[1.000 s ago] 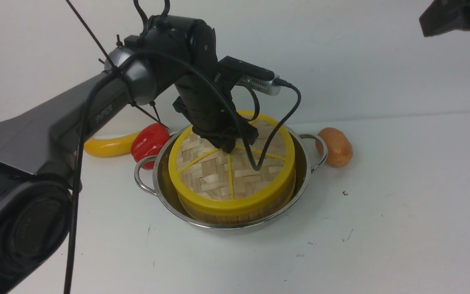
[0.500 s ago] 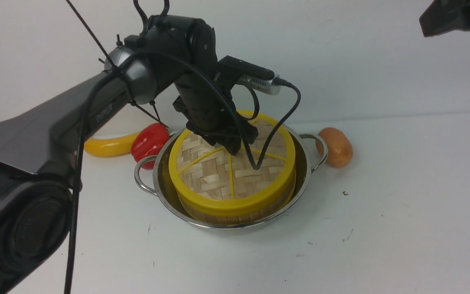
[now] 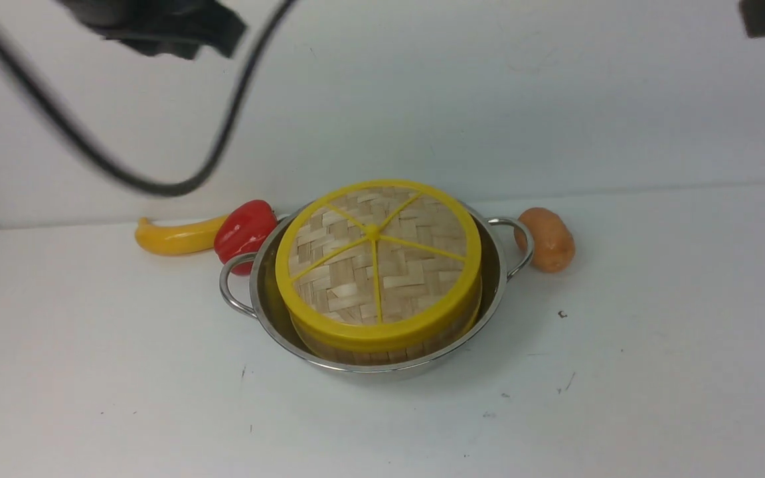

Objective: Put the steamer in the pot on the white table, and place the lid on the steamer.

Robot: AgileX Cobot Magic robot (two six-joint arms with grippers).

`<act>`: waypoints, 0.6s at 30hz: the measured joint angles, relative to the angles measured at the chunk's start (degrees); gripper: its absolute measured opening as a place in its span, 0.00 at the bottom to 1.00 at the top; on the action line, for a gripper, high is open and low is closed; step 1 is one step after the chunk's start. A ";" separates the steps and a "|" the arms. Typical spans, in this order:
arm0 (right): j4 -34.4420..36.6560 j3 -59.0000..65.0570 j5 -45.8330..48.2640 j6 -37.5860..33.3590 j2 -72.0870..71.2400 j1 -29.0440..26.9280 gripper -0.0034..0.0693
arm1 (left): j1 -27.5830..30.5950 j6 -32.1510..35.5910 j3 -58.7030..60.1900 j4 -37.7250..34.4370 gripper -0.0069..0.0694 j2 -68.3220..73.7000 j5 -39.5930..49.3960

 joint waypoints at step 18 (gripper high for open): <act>-1.07 62.02 -35.41 -1.71 -43.82 0.00 0.04 | 11.27 0.34 78.59 -8.10 0.07 -67.65 -40.32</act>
